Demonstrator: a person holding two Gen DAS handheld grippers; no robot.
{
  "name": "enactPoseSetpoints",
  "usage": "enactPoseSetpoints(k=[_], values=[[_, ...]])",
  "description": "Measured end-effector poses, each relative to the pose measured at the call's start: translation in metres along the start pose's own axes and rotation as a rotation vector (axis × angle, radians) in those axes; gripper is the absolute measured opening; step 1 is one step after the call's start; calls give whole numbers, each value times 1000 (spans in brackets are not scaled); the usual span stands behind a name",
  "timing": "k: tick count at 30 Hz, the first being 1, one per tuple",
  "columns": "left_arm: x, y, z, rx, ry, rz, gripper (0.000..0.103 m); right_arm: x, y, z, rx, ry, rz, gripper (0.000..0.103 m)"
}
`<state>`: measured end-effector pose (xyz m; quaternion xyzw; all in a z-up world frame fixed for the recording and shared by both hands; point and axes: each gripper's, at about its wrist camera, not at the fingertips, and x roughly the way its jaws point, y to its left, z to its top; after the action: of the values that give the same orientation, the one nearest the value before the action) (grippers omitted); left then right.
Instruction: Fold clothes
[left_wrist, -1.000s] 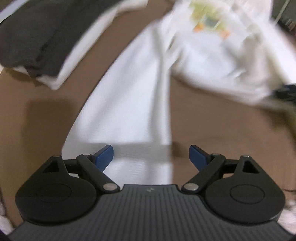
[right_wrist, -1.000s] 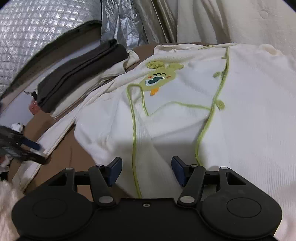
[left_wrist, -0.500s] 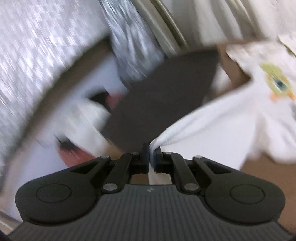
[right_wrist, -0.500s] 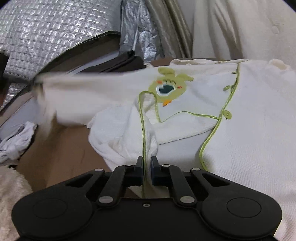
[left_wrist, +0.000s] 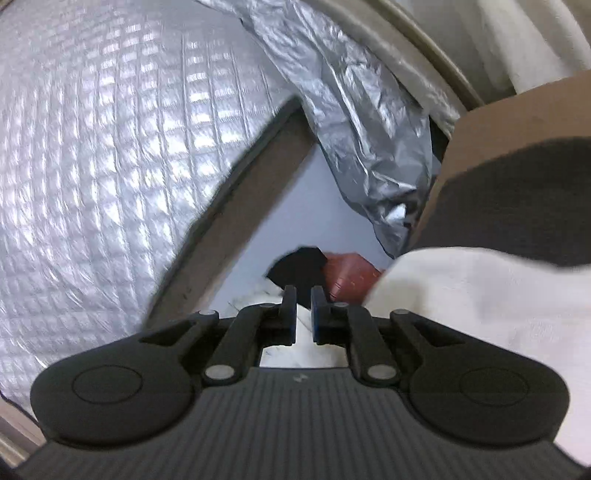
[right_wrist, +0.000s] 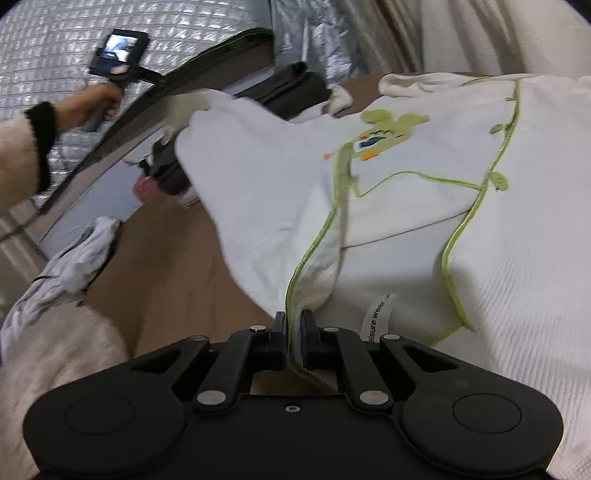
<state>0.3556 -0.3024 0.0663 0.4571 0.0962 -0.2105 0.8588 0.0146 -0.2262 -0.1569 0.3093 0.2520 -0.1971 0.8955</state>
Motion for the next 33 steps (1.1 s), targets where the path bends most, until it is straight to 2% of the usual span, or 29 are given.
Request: enactPoseSetpoints(k=[1,2,3,4,5,6,7,9,12,14,17,19,20,21,22,23,24,26,27,28,29,30,32,33], values=[[-2,-1,-4,-31,6,2,22,-1,2,-1,-10,8,13,10],[-7,0,-7,-70,4,3,33,0,4,-2,-15,21,23,10],[-12,1,-11,-109,2,4,38,2,5,-3,-20,36,33,10],[-23,2,-12,-133,-24,17,39,3,6,-5,-19,45,36,10],[-44,-2,-16,-135,-77,23,45,4,7,-6,-18,54,38,10],[-67,-8,-23,-128,-139,20,56,5,8,-8,-17,63,41,10],[-93,-17,-30,-123,-196,-13,62,6,9,-9,-16,72,43,10],[-147,-39,-44,-107,-286,-120,81,5,12,-9,30,81,45,10],[-213,-82,-59,-78,-338,-296,82,-1,28,-20,87,88,43,10],[-245,-111,-63,-89,-312,-435,82,-8,48,-36,41,95,-3,10],[-289,-152,-70,-116,-262,-644,82,-35,53,-52,54,94,-21,10],[-305,-169,-76,-165,-202,-781,82,-54,46,-57,136,104,37,11],[-312,-178,-82,-190,-171,-835,82,-62,46,-60,166,97,34,13],[-316,-186,-90,-203,-135,-870,82,-70,46,-63,194,89,28,13],[-317,-194,-99,-207,-96,-900,82,-81,49,-67,191,57,-13,14],[-319,-201,-108,-212,-56,-930,82,-90,52,-71,181,22,-56,17],[-322,-205,-117,-217,-41,-960,82,-99,54,-74,172,-18,-106,24],[-329,-206,-127,-185,-61,-984,82,-106,59,-74,121,-87,-217,36],[-333,-205,-131,-164,-73,-991,83,-110,62,-74,94,-121,-272,38],[-336,-205,-135,-143,-85,-999,83,-108,63,-75,74,-126,-314,40],[-340,-205,-139,-122,-97,-1006,89,-106,64,-75,55,-129,-354,45],[-341,-207,-143,-115,-77,-1016,95,-100,64,-78,60,-111,-392,48],[-340,-215,-151,-114,8,-1040,96,-88,64,-85,74,-72,-468,50],[-337,-221,-156,-107,56,-1058,96,-83,59,-91,117,-70,-504,55]])
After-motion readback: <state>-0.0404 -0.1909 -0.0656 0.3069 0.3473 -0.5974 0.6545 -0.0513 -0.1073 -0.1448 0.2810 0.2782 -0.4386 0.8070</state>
